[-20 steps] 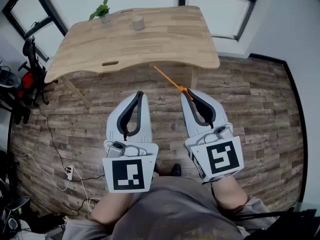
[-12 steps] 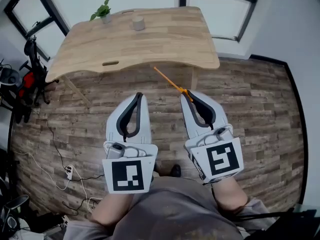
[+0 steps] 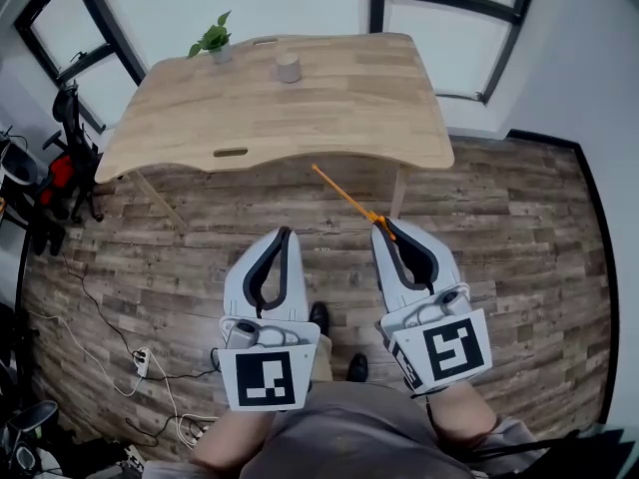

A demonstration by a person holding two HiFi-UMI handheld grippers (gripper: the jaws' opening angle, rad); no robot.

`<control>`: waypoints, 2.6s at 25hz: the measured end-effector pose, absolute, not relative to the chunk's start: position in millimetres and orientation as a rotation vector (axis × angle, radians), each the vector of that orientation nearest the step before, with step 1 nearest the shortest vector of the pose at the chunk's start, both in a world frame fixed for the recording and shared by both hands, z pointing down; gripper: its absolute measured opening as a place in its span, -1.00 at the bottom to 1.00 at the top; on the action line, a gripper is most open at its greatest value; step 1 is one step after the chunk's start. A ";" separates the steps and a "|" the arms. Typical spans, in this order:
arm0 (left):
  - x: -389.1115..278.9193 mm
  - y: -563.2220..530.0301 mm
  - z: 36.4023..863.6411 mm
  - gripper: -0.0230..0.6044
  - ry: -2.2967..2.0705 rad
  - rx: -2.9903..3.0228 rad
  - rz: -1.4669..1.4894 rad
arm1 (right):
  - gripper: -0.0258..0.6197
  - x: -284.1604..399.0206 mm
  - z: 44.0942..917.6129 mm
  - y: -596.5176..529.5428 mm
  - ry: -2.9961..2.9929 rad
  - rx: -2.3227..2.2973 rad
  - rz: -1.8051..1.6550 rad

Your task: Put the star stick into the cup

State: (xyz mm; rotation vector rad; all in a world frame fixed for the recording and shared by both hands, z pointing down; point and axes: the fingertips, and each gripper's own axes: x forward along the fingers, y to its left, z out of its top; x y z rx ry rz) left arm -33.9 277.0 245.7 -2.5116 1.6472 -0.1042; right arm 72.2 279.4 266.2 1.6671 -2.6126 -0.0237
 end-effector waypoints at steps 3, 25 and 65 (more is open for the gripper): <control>-44.4 245.7 250.4 -0.93 1.649 -2.524 -0.108 | -0.78 60.7 268.7 250.7 -2.610 1.661 -0.018; -101.6 66.5 233.0 -0.92 1.514 -2.564 -0.005 | -0.78 -1.2 246.0 85.1 -2.531 1.739 -0.102; -33.6 -201.9 248.4 -0.93 1.704 -2.436 -0.157 | -0.78 67.0 268.3 -203.5 -2.680 1.521 -0.016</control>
